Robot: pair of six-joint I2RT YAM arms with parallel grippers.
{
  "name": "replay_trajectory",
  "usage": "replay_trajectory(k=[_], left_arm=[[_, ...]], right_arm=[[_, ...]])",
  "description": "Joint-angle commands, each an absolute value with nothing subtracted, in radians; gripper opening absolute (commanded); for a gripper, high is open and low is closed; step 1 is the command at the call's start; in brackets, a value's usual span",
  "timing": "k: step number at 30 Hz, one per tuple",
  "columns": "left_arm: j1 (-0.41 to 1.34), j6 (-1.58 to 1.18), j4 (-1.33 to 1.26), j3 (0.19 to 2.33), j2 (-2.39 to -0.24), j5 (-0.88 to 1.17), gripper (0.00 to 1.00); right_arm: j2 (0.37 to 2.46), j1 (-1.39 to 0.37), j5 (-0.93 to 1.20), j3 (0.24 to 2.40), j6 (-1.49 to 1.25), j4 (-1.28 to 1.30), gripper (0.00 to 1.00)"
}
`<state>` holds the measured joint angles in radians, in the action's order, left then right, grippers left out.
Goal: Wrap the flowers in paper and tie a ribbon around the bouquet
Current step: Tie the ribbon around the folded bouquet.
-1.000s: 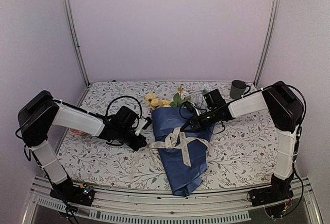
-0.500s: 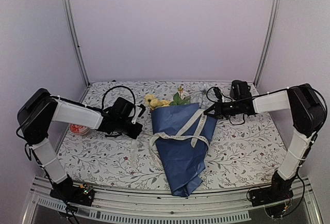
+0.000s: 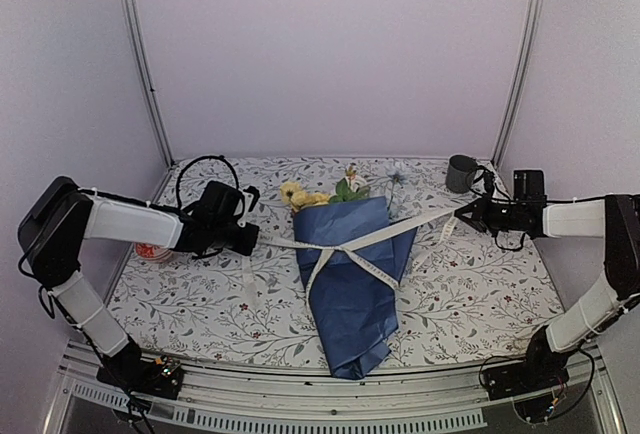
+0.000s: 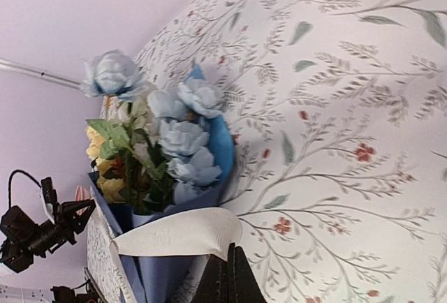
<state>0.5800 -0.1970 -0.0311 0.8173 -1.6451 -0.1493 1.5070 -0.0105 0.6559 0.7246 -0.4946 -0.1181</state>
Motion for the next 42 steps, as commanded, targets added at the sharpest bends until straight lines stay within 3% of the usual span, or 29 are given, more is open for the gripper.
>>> replay_trajectory(k=[1, 23, 42], left_arm=[[0.539, -0.223, -0.043, 0.780, -1.623, -0.190, 0.00], [0.199, -0.456, -0.223, 0.472, -1.400, -0.091, 0.00], [0.008, -0.633, -0.225, 0.309, -1.101, -0.216, 0.00]], right_arm=[[1.471, 0.130, 0.610, 0.629, -0.543, -0.132, 0.00], [1.307, 0.787, 0.650, 0.348, -0.603, -0.207, 0.00], [1.173, 1.005, 0.661, 0.316, -0.626, -0.175, 0.00]])
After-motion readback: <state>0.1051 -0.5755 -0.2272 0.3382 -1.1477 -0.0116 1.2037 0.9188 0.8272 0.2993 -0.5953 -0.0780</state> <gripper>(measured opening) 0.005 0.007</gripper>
